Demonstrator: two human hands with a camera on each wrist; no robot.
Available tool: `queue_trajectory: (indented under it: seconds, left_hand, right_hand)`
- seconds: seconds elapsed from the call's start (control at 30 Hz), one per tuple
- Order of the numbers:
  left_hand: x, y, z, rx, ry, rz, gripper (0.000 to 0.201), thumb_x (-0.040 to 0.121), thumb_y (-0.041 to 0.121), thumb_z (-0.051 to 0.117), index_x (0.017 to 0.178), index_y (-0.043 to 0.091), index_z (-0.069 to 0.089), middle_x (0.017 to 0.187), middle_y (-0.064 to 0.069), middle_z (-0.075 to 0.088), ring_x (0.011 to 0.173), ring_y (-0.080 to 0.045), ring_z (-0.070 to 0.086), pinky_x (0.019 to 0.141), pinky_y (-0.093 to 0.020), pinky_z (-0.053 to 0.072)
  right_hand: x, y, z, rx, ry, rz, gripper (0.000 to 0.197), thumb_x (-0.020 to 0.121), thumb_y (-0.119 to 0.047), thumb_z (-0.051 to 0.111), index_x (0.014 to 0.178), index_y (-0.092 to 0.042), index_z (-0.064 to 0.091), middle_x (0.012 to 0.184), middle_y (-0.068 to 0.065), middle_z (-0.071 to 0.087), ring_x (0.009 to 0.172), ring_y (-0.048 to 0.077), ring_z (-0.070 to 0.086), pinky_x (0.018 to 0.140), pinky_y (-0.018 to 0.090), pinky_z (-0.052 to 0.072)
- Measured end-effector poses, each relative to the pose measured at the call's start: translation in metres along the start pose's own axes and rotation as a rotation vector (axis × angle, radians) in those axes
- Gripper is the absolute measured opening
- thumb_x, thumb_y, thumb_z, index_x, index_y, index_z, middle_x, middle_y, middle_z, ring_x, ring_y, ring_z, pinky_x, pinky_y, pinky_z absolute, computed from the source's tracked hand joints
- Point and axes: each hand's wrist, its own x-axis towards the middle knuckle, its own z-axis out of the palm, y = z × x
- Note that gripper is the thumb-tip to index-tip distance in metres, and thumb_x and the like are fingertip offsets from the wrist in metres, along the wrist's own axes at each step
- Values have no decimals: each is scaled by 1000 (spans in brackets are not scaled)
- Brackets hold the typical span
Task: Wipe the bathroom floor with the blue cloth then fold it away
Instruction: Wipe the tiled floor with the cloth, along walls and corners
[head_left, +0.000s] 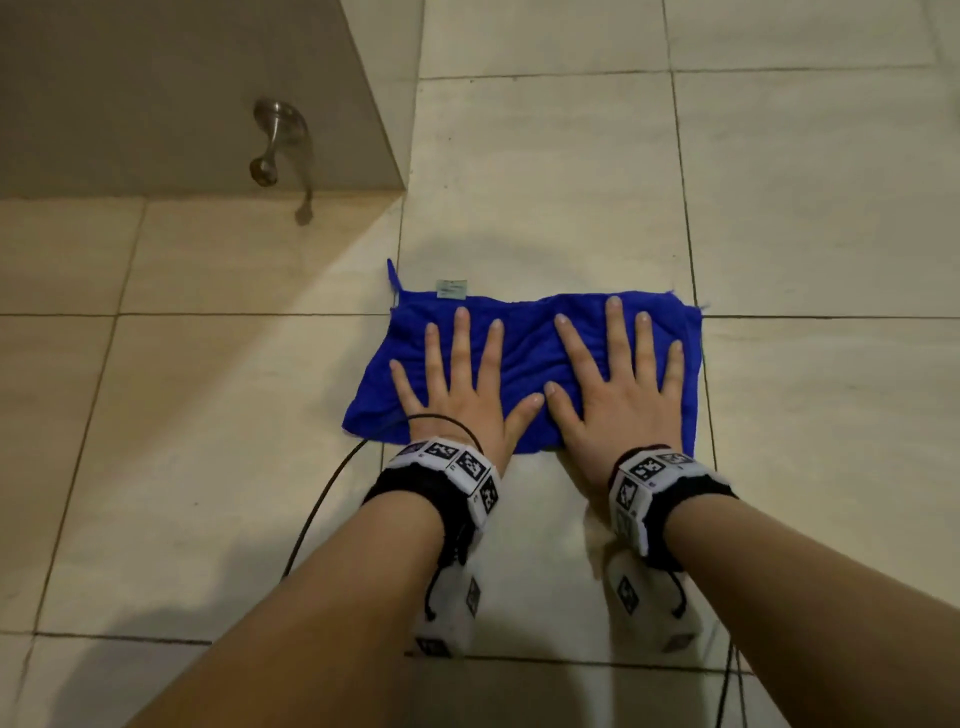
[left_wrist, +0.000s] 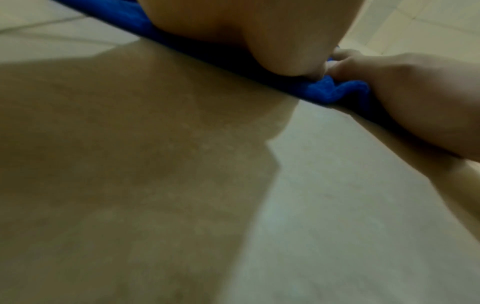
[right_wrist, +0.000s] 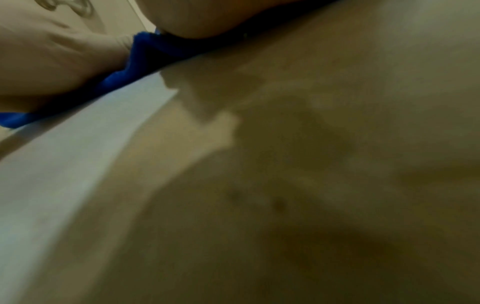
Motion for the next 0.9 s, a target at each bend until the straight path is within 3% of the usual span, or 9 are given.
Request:
queue_trajectory:
  seconds: [0.1,0.2,0.27,0.47,0.6,0.73,0.9]
  left_hand:
    - [1,-2,0,24,18,37,84,81,77,3,146,34,-30,154,2,-38,144,-28,-29,113,-64,-10]
    - [-2,-7,0,17,33,79,85,85,77,10,148,33,-26,155,1,-35,145,-28,-27,113,-64,-10]
    - [-16,-15,0,1,-27,116,86,87,77,15,149,34,-25,155,3,-35,144,-28,-28,112,-63,-12]
    - [-120,-24,31,12,-97,168,86,89,73,16,145,30,-33,149,-2,-45,140,-33,-36,110,-65,-16]
    - [-160,-26,44,56,-192,215,84,93,68,19,143,29,-36,144,-4,-51,135,-33,-42,109,-66,-18]
    - [-182,-35,50,101,-228,252,80,97,63,17,143,28,-37,142,-4,-53,133,-32,-45,108,-66,-20]
    - [-182,-37,53,80,-220,262,80,96,64,19,143,30,-36,144,-2,-51,134,-31,-45,107,-65,-21]
  right_hand:
    - [3,3,1,-12,-15,6,65,94,-67,13,148,-49,-20,160,0,-26,148,29,-19,118,55,-10]
    - [-9,4,2,2,-65,35,65,94,-68,12,147,-50,-21,159,-3,-29,148,27,-21,118,54,-11]
    - [-34,-2,3,29,-127,80,65,94,-68,13,147,-49,-21,158,-4,-31,147,26,-24,118,52,-14]
    - [-148,-25,21,71,-208,201,64,93,-67,3,139,-48,-37,150,-4,-45,144,25,-31,117,51,-17]
    - [-206,-43,45,106,-140,301,62,83,-61,-11,136,-48,-41,152,-4,-41,146,24,-26,116,49,-17]
    - [-218,-44,54,98,-141,305,64,81,-62,-11,135,-48,-42,150,-4,-43,144,23,-28,113,47,-22]
    - [-217,-45,56,74,-113,301,65,83,-61,-9,142,-46,-32,156,-2,-35,146,24,-26,112,46,-24]
